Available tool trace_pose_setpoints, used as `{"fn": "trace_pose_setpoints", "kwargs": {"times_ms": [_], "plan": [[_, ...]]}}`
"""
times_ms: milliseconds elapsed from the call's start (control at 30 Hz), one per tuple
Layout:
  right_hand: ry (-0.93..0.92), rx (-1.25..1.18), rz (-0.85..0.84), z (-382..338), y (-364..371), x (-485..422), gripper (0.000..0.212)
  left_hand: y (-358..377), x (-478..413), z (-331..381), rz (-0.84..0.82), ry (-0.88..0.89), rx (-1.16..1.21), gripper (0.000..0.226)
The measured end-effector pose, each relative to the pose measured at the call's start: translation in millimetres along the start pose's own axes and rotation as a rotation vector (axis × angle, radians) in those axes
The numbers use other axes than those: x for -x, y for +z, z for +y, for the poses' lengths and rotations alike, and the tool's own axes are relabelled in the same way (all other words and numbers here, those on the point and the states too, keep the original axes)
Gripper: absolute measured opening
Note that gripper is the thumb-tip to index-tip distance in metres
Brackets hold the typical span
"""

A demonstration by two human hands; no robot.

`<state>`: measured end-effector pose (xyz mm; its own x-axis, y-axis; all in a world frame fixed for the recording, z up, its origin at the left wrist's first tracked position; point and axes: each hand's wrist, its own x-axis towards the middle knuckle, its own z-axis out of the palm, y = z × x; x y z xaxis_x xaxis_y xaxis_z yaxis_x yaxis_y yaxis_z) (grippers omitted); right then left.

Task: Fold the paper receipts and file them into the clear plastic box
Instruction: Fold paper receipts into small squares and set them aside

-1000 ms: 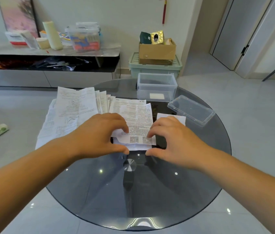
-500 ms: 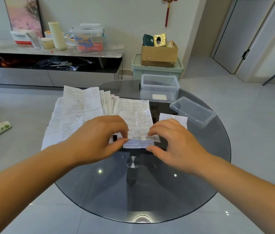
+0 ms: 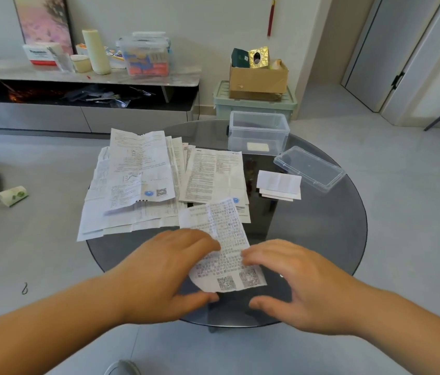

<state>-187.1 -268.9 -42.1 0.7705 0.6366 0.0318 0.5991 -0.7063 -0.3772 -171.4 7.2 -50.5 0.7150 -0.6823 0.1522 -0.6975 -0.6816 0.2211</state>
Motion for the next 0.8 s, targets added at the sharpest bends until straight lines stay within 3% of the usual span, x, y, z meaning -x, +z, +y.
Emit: {"fn": "trace_pose_setpoints", "kwargs": {"times_ms": [100, 267, 433, 533, 667, 733, 800], "plan": [[-0.014, 0.026, 0.024, 0.4, 4.9, -2.8, 0.067, 1.7, -2.2, -3.3, -0.006, -0.056, 0.026, 0.058], [0.013, -0.037, 0.038, 1.7, 4.1, -8.4, 0.078, 0.6, -8.2, -3.0, -0.028, -0.075, 0.222, 0.041], [0.086, -0.041, 0.057, 3.3, 5.0, -11.4, 0.055, 2.2, -14.2, -0.5, 0.009, -0.115, 0.362, 0.033], [0.162, -0.122, 0.09, 2.4, 5.3, -12.8, 0.03, -0.7, -16.3, -1.8, 0.013, -0.165, 0.413, 0.029], [0.301, -0.27, 0.17, 1.3, 4.5, -23.0, 0.009, -2.2, -24.5, -4.3, 0.093, -0.363, 0.494, 0.023], [0.383, -0.346, 0.207, 2.9, 4.4, -32.0, 0.012, -1.0, -32.2, -5.4, 0.101, -0.466, 0.454, 0.026], [0.466, -0.369, 0.223, 4.9, 6.3, -39.7, 0.03, 0.5, -39.3, -5.2, 0.084, -0.526, 0.398, 0.029]]}}
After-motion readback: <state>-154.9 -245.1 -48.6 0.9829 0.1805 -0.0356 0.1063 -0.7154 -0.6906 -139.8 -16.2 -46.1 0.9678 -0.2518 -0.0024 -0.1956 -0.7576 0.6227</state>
